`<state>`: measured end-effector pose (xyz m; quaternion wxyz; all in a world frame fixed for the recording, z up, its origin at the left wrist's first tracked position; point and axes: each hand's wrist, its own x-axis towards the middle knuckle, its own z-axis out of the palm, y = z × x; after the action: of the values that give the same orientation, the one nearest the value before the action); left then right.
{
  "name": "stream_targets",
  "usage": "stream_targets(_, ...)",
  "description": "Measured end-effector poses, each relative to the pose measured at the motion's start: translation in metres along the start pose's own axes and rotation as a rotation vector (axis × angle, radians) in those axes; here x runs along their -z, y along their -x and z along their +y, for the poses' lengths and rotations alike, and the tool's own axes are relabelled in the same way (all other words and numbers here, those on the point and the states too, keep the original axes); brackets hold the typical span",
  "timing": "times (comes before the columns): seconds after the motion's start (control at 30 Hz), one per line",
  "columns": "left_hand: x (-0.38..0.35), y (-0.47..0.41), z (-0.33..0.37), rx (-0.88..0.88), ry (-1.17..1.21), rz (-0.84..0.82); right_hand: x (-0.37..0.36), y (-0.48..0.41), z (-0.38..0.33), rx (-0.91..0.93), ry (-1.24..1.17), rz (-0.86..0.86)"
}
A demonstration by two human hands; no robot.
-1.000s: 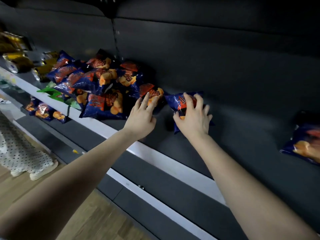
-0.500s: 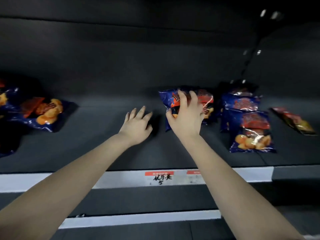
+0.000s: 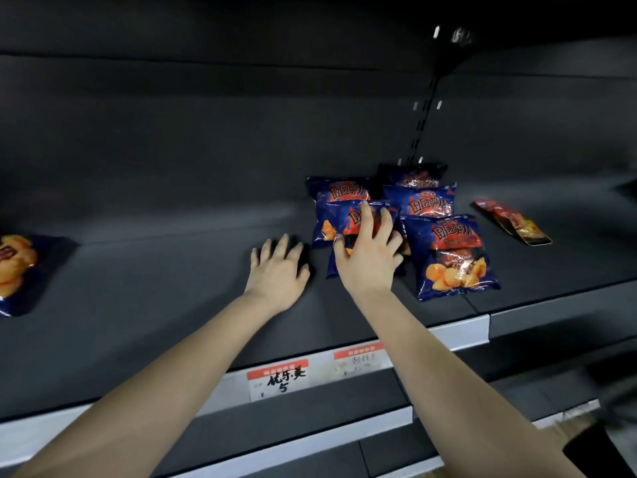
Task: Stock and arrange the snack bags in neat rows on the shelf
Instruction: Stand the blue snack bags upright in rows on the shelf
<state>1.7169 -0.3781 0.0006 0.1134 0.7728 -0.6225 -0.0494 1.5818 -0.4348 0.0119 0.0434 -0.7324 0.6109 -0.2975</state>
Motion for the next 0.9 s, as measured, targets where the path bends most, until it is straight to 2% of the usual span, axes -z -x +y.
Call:
stream_targets(0.17,-0.005,-0.002,-0.005,0.008,0.038,0.089,-0.014,-0.002,-0.004,0.037,0.035,-0.117)
stream_targets(0.4,-0.008,-0.002,-0.006,0.005,0.072,0.103,-0.017,-0.007,-0.004,0.055,0.139,-0.2)
stream_targets(0.9,-0.007,-0.001,-0.005,-0.001,0.064,0.052,-0.026,-0.01,-0.006,0.06,0.202,-0.14)
